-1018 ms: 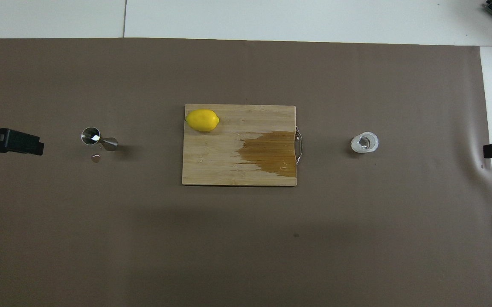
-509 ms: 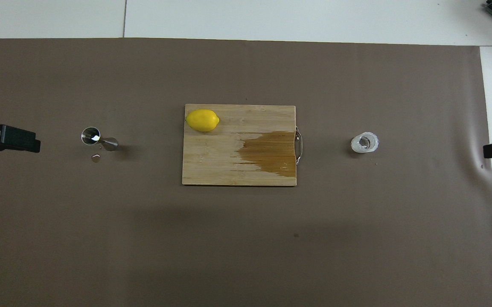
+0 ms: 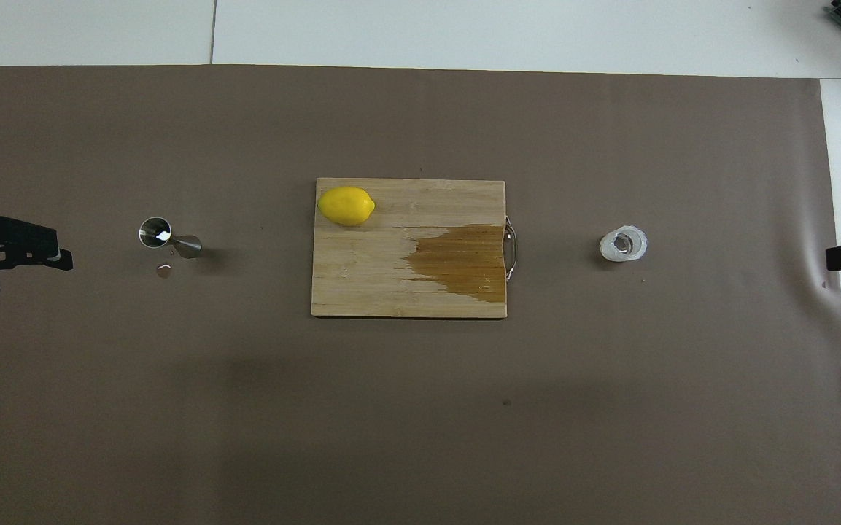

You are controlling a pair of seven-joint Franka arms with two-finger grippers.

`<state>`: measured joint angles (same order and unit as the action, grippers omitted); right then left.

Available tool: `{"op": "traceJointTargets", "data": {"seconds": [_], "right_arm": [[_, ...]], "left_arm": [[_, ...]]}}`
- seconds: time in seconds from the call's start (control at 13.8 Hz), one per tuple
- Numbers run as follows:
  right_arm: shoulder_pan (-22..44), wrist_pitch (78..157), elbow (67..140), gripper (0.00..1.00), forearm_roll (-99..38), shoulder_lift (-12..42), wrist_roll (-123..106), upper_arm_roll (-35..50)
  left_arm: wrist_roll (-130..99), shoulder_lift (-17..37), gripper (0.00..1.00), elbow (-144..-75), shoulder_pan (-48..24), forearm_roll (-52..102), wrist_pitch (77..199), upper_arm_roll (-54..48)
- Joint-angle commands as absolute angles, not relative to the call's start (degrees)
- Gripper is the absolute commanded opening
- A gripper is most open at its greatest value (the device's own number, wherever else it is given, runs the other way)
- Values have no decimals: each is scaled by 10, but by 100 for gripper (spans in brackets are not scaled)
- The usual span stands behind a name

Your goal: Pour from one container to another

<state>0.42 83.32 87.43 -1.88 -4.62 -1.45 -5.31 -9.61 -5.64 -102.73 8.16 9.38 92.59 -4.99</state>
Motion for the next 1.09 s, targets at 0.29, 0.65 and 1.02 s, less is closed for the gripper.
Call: {"op": "traceJointTargets", "data": {"seconds": [0.29, 0.65, 1.02], "right_arm": [[2, 843, 893, 100, -25, -61, -8, -51], [2, 843, 893, 100, -25, -61, -8, -51], [2, 843, 893, 100, -25, -61, -8, -51]], "left_arm": [[-324, -98, 100, -1089, 90, 119, 968, -54], [-493, -96, 100, -1122, 120, 201, 968, -54], [-526, -63, 100, -1141, 170, 325, 980, -54]]}}
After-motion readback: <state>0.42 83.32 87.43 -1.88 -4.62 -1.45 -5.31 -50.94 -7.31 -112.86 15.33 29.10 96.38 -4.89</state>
